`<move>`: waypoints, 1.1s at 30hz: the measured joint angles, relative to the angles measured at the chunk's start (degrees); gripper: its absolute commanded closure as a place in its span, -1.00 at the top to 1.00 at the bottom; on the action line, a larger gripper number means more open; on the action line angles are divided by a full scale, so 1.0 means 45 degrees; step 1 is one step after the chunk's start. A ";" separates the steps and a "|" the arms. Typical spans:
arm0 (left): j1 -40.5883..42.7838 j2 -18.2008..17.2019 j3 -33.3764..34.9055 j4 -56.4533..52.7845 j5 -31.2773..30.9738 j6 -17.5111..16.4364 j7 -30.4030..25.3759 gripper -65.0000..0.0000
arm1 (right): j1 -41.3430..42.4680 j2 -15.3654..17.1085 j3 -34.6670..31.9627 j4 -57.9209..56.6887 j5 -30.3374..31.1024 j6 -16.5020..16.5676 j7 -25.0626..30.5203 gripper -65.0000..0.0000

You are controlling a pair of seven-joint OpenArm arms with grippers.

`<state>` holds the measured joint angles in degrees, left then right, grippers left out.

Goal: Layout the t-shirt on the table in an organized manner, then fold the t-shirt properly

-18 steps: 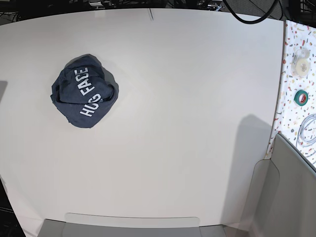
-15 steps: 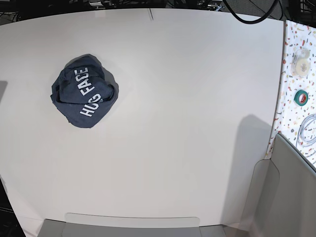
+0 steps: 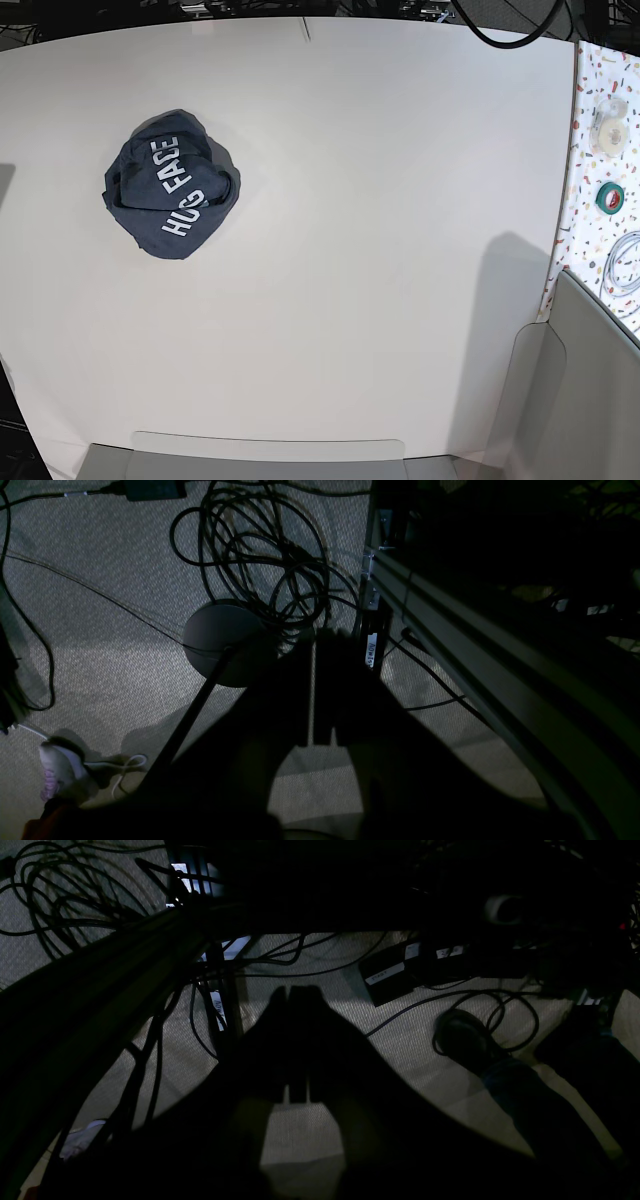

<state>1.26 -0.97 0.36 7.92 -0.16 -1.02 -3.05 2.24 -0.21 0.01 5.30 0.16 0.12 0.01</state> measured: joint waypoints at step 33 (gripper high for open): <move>0.0005 -0.0015 0.0000 0.0005 0.0000 0.0000 -0.0034 -1.00 | -0.0146 0.0015 0.0000 0.0466 -0.0005 0.0000 0.0044 -0.99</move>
<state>1.28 -1.04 0.36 7.94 -0.16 -1.02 -3.20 1.58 -0.14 0.01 7.40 0.14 0.12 0.21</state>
